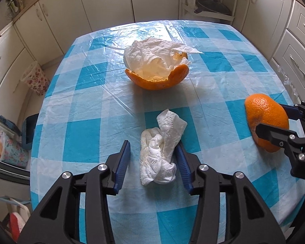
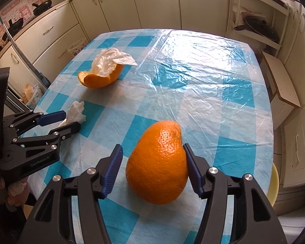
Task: Collect trash
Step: 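Lift the tissue with the left gripper while the right gripper lifts the orange peel shell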
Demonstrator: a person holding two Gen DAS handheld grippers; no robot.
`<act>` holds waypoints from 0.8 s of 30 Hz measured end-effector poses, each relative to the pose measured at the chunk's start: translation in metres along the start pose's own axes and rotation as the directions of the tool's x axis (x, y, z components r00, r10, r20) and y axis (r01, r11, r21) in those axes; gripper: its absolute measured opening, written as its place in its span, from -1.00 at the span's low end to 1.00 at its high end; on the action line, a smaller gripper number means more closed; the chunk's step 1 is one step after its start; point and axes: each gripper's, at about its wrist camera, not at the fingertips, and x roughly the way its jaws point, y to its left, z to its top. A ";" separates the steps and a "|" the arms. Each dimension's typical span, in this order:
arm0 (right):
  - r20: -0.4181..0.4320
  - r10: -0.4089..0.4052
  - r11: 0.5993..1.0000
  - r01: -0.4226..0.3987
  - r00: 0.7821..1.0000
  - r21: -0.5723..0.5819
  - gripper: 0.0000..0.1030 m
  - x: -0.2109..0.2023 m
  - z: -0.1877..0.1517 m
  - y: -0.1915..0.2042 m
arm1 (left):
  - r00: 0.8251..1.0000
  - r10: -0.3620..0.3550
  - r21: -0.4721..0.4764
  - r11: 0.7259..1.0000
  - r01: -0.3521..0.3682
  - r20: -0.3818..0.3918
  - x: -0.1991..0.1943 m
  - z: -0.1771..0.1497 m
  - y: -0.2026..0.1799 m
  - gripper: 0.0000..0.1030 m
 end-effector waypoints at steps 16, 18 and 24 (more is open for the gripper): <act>0.002 -0.006 0.999 0.006 1.000 -0.035 -0.26 -0.006 -0.005 0.002 | 0.999 -0.019 0.032 0.999 0.018 0.028 -0.004 0.000 -0.013 -0.55; 0.015 -0.006 1.000 0.007 1.000 -0.030 -0.32 -0.011 -0.005 0.000 | 0.999 -0.021 0.035 0.999 0.020 0.038 -0.007 0.000 -0.015 -0.58; 0.048 -0.010 1.000 0.010 0.999 0.000 -0.50 -0.022 -0.006 -0.009 | 0.997 -0.017 0.046 0.999 0.014 0.074 -0.018 0.001 -0.024 -0.59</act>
